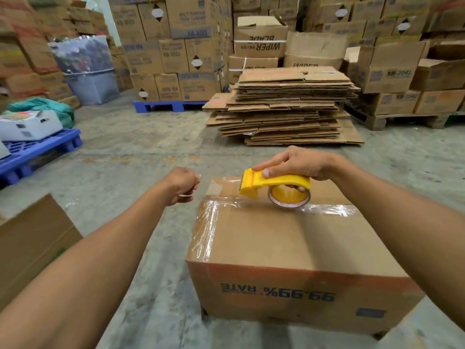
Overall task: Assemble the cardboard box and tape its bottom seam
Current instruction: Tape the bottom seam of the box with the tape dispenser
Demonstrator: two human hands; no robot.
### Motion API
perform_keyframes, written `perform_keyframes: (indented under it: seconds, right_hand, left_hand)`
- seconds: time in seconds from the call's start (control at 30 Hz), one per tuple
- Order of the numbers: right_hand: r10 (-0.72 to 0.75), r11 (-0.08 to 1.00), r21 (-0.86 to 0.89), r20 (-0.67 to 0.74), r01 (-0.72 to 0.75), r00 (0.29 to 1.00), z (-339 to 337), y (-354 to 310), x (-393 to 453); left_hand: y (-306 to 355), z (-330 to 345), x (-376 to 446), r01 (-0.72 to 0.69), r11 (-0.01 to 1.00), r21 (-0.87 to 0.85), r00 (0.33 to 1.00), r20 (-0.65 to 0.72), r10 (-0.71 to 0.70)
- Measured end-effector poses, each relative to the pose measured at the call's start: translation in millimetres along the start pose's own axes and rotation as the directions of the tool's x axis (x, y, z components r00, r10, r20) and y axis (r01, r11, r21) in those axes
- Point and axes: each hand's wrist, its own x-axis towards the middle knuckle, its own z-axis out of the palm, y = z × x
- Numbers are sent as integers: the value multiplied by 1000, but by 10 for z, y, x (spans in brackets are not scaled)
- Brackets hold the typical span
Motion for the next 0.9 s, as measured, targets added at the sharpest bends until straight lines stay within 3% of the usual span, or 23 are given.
perform_keyframes:
  seconds: [0.2, 0.57, 0.9]
  right_hand:
    - [59, 994, -94, 37, -56, 998, 106, 90, 377]
    - [90, 983, -168, 128, -68, 988, 243, 206, 545]
    - [97, 981, -177, 132, -73, 987, 236, 265, 634]
  left_hand:
    - [-411, 14, 159, -15, 999, -41, 999, -50, 13]
    - [-834, 106, 272, 71, 995, -66, 997, 20, -70]
    - [-974, 166, 280, 192, 960, -206, 977, 134, -166]
